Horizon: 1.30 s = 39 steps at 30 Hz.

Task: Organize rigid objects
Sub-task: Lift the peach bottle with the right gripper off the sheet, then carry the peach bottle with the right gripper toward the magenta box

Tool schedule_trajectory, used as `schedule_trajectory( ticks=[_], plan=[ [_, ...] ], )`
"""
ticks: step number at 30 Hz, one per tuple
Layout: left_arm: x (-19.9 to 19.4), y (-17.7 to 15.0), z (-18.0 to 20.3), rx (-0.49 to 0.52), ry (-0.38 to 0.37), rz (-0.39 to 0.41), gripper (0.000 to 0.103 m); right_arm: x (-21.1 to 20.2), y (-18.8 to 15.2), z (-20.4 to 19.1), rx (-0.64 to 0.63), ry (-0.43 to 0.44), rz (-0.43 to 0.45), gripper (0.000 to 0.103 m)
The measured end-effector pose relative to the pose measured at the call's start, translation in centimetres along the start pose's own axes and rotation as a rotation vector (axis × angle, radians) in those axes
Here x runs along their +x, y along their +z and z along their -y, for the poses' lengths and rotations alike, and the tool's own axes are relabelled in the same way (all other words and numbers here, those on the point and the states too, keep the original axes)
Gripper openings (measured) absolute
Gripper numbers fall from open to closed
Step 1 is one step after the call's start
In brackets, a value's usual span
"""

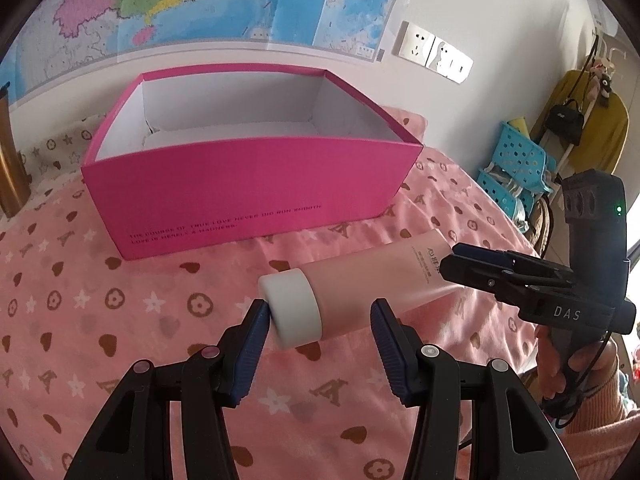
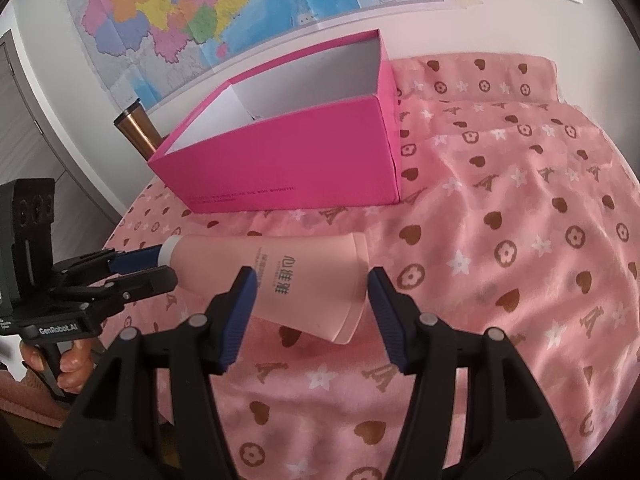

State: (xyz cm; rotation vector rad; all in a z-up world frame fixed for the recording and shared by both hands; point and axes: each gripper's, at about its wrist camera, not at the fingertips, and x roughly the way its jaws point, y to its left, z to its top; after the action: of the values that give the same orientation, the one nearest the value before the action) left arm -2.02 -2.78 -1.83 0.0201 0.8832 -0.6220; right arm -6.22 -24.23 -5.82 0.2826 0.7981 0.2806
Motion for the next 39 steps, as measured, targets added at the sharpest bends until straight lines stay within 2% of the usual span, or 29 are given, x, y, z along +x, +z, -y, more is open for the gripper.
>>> schedule_trajectory(
  ticks=[39],
  plan=[
    [-1.3, 1.4, 0.2, 0.030, 0.012, 0.067, 0.053, -0.8, 1.6, -0.6, -0.025, 0.001, 0.054, 0.060]
  ],
)
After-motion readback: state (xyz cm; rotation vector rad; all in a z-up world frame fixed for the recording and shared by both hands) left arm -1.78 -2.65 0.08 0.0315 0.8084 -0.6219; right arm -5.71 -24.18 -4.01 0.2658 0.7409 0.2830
